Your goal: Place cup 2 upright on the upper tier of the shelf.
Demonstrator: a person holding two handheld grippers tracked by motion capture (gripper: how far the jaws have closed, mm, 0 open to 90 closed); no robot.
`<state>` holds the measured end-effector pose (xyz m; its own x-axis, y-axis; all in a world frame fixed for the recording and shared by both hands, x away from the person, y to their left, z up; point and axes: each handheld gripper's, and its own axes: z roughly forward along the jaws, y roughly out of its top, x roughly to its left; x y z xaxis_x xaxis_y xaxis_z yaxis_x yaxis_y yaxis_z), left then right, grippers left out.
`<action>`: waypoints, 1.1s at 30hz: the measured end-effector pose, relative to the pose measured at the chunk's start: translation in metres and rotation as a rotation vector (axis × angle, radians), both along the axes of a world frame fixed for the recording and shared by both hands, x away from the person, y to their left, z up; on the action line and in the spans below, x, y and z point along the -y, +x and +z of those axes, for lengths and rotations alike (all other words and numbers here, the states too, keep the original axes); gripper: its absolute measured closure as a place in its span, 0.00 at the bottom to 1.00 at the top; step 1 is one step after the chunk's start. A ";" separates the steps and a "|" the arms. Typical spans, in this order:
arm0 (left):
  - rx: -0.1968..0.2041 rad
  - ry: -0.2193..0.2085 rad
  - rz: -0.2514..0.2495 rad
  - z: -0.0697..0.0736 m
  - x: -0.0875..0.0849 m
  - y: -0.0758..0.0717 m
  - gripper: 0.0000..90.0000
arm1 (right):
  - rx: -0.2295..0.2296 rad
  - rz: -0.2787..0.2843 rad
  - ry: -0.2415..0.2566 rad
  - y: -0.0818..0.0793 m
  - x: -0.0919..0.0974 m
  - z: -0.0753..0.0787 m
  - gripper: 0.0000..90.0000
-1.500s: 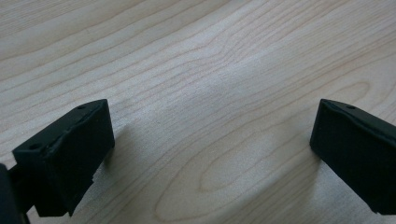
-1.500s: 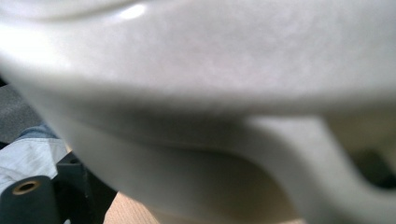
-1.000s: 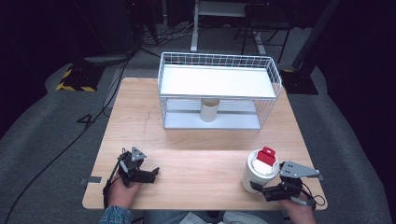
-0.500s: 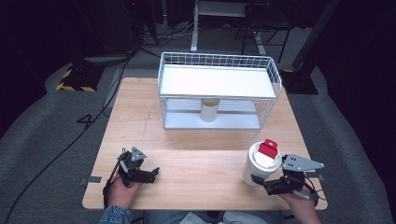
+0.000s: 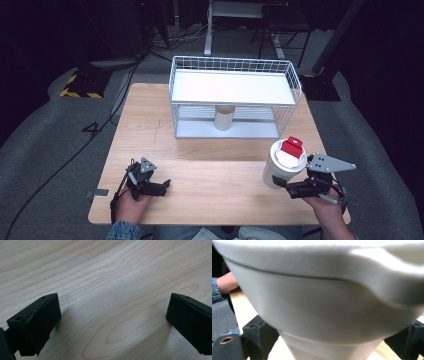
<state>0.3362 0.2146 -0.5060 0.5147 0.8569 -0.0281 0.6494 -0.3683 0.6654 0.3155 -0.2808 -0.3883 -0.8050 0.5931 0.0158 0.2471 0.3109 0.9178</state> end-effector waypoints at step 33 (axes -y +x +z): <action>-0.001 -0.004 0.011 0.000 0.000 0.001 0.00 | 0.062 -0.017 -0.031 0.051 -0.024 0.074 0.12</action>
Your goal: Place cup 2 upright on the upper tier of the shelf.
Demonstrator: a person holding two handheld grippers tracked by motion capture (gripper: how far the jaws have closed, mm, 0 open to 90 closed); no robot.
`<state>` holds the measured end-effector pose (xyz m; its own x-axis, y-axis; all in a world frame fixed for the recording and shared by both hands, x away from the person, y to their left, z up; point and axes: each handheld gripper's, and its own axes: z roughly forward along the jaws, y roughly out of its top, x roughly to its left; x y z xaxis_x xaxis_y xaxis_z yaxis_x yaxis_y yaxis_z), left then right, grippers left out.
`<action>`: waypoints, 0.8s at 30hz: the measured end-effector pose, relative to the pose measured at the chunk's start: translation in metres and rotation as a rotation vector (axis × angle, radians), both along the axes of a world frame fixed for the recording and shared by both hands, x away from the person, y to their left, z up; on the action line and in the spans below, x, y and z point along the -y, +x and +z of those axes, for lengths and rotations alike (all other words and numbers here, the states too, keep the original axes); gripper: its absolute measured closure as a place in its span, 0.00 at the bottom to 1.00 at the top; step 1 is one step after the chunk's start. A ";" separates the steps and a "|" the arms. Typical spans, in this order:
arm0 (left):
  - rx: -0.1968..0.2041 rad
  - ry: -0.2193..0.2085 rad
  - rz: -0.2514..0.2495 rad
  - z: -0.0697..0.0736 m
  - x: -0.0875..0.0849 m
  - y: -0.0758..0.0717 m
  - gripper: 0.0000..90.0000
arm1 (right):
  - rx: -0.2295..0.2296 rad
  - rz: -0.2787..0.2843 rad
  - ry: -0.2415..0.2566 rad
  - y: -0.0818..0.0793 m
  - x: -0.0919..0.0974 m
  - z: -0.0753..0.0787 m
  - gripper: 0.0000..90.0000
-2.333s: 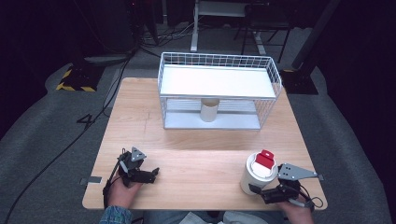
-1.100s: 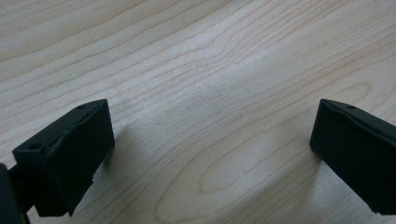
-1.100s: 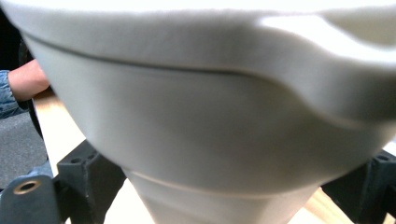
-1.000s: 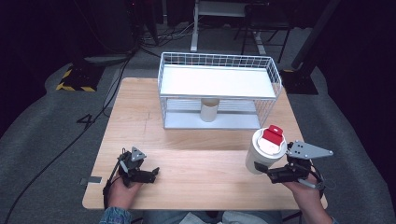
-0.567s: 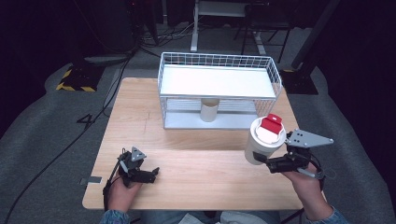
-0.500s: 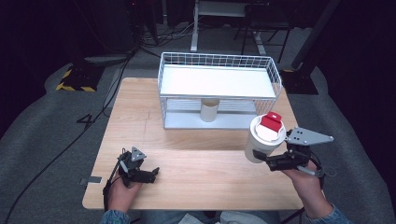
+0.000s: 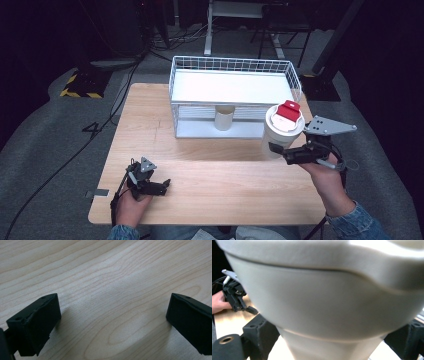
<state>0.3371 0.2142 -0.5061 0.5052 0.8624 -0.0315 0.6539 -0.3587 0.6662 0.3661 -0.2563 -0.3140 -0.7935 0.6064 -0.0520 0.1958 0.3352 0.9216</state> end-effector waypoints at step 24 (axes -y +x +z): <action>0.001 0.000 0.001 0.000 0.000 0.000 0.00 | 0.025 -0.043 0.015 0.062 -0.026 0.040 0.12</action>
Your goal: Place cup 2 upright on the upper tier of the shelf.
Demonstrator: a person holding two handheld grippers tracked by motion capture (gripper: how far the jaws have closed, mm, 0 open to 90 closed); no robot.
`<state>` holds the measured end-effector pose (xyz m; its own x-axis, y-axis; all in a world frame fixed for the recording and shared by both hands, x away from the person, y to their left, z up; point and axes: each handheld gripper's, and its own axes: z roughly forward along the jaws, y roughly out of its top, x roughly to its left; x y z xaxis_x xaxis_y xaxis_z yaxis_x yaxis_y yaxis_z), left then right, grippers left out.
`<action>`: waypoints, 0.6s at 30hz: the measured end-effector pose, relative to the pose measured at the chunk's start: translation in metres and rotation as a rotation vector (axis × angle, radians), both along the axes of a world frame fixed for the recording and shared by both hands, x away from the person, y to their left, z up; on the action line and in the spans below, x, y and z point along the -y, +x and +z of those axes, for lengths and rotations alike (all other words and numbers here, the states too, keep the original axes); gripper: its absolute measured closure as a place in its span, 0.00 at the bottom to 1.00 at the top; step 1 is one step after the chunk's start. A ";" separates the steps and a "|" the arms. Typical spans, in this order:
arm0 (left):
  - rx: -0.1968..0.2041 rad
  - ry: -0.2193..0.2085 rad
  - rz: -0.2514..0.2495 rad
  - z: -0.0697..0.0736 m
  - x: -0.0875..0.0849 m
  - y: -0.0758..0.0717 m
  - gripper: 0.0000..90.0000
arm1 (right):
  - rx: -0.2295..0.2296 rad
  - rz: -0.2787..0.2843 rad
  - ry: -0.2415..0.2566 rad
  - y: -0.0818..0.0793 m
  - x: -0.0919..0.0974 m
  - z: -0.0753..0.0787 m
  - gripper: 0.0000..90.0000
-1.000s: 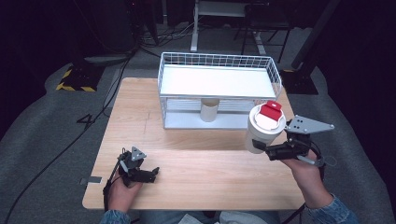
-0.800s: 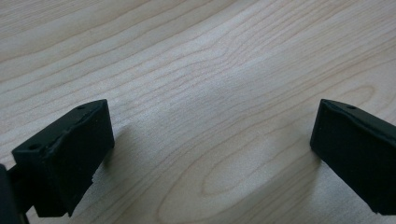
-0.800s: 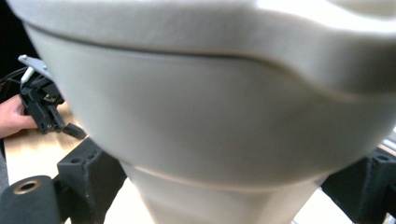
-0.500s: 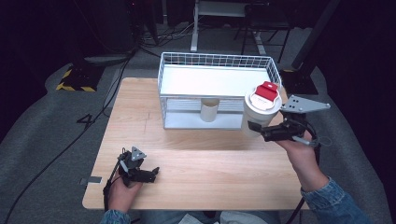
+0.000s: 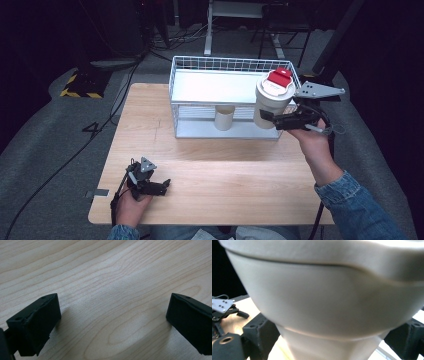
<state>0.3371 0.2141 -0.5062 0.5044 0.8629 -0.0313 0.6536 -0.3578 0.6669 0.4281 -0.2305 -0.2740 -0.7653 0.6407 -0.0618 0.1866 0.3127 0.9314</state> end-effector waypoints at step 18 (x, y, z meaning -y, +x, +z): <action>0.000 0.001 0.010 0.000 0.000 0.000 0.00 | 0.040 -0.010 0.013 0.041 -0.032 0.017 0.12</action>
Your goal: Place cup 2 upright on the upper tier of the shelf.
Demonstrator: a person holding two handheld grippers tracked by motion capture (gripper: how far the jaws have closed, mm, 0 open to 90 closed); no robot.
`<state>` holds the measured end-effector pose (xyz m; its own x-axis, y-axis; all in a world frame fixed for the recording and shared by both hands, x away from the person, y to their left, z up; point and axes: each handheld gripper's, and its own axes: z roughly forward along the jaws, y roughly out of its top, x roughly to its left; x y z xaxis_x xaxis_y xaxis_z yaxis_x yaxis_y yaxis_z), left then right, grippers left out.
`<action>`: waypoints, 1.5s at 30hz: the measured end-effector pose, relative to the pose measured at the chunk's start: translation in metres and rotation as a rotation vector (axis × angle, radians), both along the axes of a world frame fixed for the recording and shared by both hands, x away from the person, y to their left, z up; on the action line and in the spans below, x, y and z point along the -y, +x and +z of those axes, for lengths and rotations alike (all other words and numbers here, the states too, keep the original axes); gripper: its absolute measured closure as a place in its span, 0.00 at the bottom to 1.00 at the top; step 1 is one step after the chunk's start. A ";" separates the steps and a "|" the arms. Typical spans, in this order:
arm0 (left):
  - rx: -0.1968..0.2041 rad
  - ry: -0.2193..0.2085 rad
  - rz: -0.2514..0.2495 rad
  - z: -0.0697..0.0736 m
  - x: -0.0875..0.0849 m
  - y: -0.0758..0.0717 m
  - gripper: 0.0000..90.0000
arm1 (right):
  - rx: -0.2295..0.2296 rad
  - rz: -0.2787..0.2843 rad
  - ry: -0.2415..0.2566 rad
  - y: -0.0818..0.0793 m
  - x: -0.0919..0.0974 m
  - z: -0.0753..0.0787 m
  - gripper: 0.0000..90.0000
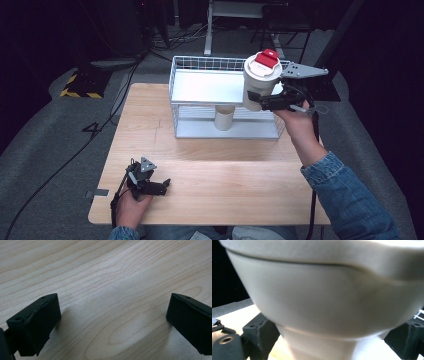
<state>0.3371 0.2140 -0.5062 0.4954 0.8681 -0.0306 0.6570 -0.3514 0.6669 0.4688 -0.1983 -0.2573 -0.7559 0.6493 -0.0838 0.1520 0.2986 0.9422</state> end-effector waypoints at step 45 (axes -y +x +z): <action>-0.003 0.001 0.014 0.000 0.000 0.000 0.00 | -0.056 -0.112 0.087 0.096 -0.043 -0.028 0.12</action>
<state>0.3373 0.2140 -0.5060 0.4833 0.8749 -0.0313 0.6635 -0.3428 0.6650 0.5647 -0.1558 -0.2850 -0.6802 0.7328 0.0163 0.2327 0.1948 0.9528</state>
